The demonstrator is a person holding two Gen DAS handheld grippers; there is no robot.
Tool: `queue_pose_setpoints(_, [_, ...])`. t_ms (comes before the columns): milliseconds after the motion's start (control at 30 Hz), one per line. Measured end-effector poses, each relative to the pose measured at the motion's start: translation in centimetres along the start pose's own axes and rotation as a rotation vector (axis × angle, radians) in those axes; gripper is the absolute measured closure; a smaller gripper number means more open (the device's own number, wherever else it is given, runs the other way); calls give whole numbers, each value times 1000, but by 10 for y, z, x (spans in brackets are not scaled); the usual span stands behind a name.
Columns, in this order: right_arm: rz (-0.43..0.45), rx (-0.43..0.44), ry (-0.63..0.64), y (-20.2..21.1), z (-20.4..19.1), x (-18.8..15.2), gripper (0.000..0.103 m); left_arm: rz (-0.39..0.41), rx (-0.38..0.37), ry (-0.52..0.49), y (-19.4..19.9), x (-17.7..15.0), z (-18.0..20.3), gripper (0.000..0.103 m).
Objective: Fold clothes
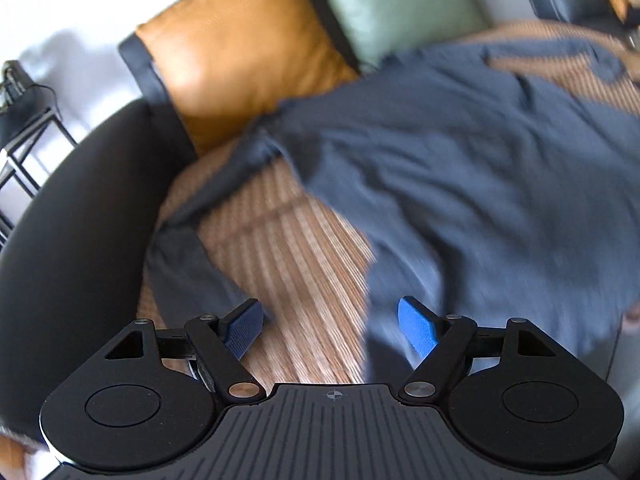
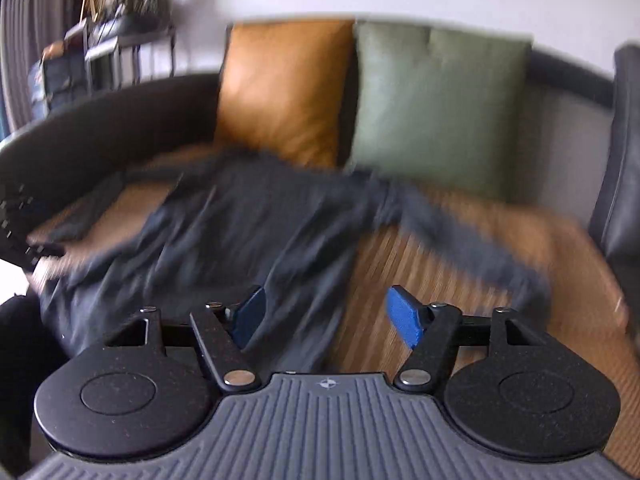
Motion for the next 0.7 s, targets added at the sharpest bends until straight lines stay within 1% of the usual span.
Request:
queue_pose_setpoints(67, [-37, 10, 22, 2, -17, -24, 36, -10, 8, -10, -7, -15, 12, 17])
queue_pose_setpoints(133, [-66, -1, 56, 4, -26, -44, 36, -9, 18, 0, -11, -27, 17, 17])
queue_pose_setpoints(267, [-108, -16, 127, 7, -38, -69, 40, -5, 39, 18, -20, -52, 26, 17])
queue_pose_setpoints(400, [-137, -30, 214, 3, -53, -92, 41, 2, 92, -19, -11, -75, 31, 15])
queue_pose_setpoints(500, [-153, -41, 247, -2, -59, -104, 40, -16, 128, -84, -11, -90, 39, 15])
queue_pose_setpoints(567, [-161, -49, 259, -5, -61, -110, 40, -5, 144, -133, -10, -93, 44, 15])
queue_pose_setpoints(700, [-175, -65, 283, -10, -65, -121, 39, -25, 175, -272, -20, -101, 59, 15])
Point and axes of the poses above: each gripper's, at about its wrist camera, not at the fingertips, and y roughly against the way its jaws point, z to its right, x to its top, the point moved 5 cm from there along -y, roughly the way its jaws point, and after that the axes turned 4 degrees about y, right-handed, at the moved point
